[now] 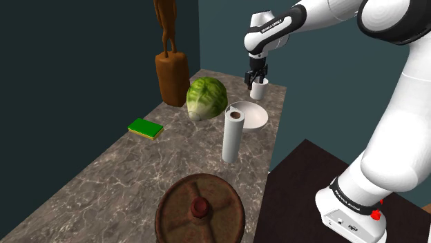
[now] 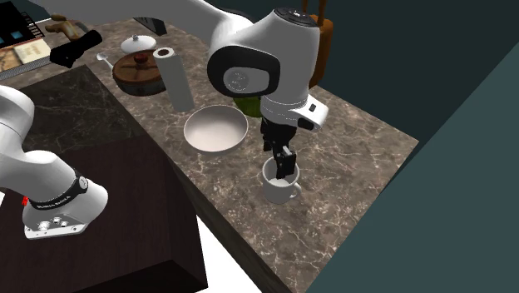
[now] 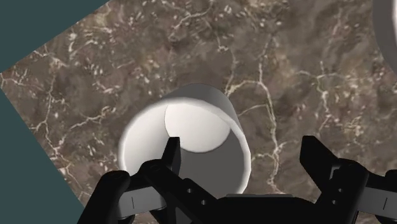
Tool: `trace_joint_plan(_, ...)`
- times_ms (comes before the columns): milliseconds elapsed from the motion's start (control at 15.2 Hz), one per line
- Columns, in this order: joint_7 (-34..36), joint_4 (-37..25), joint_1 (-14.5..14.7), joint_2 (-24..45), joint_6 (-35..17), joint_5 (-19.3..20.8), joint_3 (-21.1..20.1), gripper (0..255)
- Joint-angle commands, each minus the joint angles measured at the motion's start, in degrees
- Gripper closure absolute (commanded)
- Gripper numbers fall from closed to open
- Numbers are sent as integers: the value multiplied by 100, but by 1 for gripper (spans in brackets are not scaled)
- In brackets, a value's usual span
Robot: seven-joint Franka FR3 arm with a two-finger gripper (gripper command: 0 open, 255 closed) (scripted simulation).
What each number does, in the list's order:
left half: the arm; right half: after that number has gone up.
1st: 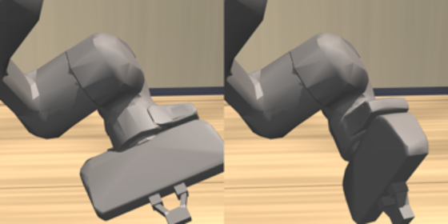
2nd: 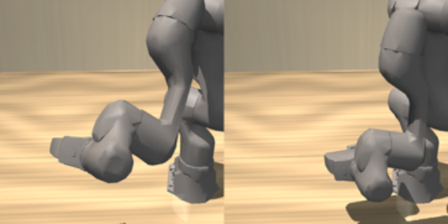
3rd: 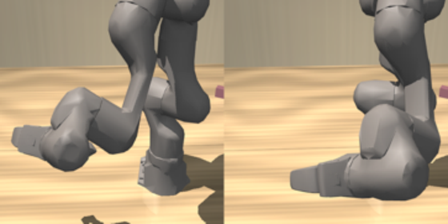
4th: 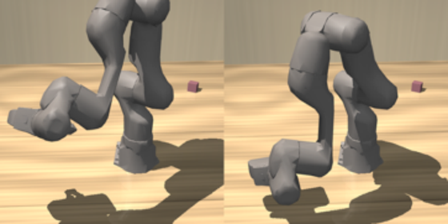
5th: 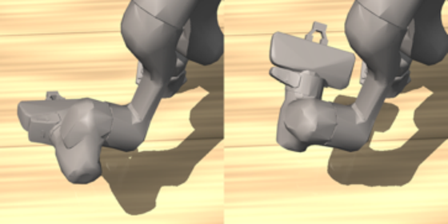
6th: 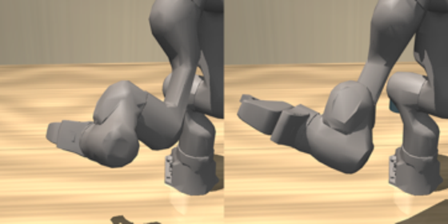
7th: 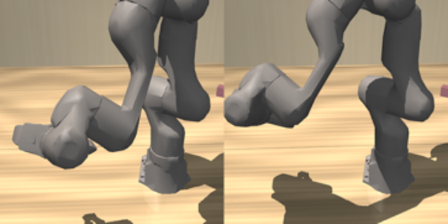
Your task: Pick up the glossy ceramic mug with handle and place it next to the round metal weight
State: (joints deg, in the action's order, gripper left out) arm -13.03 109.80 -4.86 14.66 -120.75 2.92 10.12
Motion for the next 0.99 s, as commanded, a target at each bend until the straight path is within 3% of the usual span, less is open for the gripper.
trace_joint_plan(0, 0, 0, 0, 0, 0, 0, 0, 0)
trace_joint_plan(66, 0, 0, 0, 0, 0, 0, 0, 255)
trace_joint_plan(660, 0, 0, 0, 0, -1, 0, 0, 255)
trace_joint_plan(924, -6, -140, 8, -134, 272, 17, 5, 255)
